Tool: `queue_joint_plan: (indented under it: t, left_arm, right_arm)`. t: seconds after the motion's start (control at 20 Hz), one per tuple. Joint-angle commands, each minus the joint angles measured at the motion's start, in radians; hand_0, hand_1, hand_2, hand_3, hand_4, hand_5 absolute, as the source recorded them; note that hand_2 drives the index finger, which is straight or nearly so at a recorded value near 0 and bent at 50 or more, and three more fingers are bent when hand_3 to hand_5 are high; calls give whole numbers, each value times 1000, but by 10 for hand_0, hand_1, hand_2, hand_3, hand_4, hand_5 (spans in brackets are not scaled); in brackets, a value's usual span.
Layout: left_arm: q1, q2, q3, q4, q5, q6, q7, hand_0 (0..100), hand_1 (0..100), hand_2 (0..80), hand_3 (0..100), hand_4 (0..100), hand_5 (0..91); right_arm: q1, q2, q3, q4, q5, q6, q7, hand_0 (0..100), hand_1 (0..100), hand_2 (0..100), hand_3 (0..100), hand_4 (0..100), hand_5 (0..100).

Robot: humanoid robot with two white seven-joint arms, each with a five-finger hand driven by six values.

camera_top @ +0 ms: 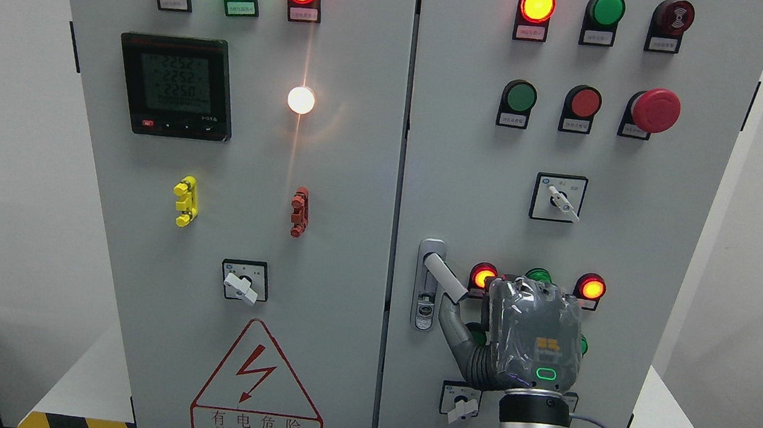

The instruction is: Release door handle

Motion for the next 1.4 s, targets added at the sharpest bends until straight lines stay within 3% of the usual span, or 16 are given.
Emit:
queue_joint_plan:
  t: [0.0,1.35]
  left_arm:
    - [-26,0,0,29,0,0,0,120,556,0,0,0,0]
    - [-26,0,0,29,0,0,0,120,556,0,0,0,0]
  right_arm:
    - [0,0,-13,-3,0,-2,0,458,368,946,1000,1000,1000]
    - [-8,-1,-23,-9,0,-5,2,470,362,944,1000,1000,1000]
